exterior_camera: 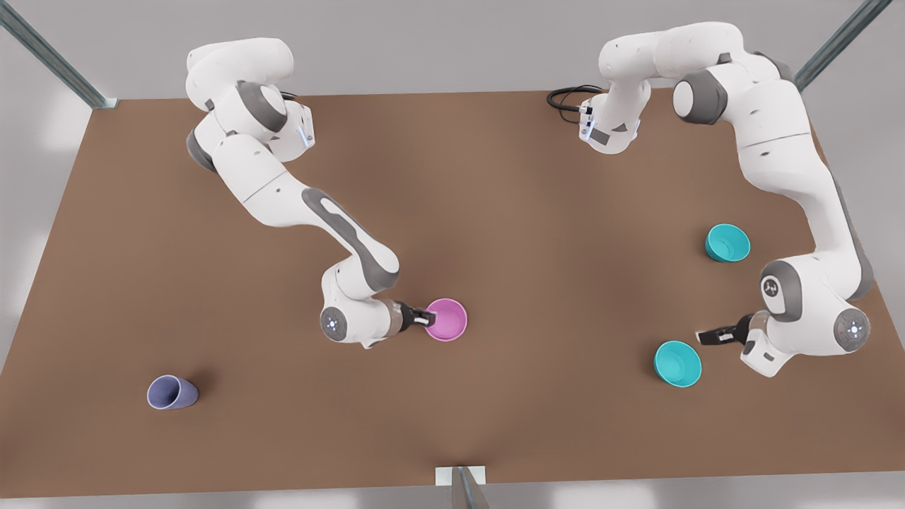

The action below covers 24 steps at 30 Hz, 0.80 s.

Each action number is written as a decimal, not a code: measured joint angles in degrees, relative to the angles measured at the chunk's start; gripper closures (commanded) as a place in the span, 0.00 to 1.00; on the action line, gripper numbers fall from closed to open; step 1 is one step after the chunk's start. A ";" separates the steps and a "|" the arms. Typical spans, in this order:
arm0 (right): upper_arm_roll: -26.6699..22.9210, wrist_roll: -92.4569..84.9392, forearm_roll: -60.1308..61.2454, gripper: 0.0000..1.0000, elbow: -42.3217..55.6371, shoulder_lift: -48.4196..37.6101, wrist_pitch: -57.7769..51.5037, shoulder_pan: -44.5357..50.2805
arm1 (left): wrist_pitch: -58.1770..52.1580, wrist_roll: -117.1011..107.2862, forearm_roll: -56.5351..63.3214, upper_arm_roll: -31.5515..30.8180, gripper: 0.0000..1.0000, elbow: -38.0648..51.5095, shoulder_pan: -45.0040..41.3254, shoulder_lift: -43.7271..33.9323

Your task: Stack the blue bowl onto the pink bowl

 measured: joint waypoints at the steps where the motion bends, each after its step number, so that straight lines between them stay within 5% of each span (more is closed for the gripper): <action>1: 0.00 1.03 0.01 0.00 0.06 -0.39 0.18 -0.48 | 2.14 0.36 -0.83 -0.01 0.00 0.18 0.19 1.38; 5: 1.47 3.87 -0.89 0.00 0.57 -6.55 -4.59 -10.00 | 8.50 1.65 -4.12 -0.48 0.00 -0.26 0.45 4.61; 14: 2.05 -4.76 -22.60 0.00 15.26 -12.16 -37.04 -34.05 | 13.78 3.87 -5.91 -0.49 0.00 -0.46 1.37 8.48; 18: 2.20 -11.05 -26.46 0.00 10.41 -30.51 -46.67 -35.91 | 14.86 4.88 -5.70 -0.46 0.00 -1.89 1.40 9.08; 21: 2.28 -15.08 -27.20 0.00 6.48 -37.07 -49.31 -35.67 | 15.52 5.47 -5.70 -0.45 0.54 -2.47 1.38 9.34; 24: 2.11 -18.47 -26.95 0.00 -1.87 -43.39 -48.98 -36.44 | 15.90 5.94 -5.89 -0.46 0.79 -3.02 1.32 9.18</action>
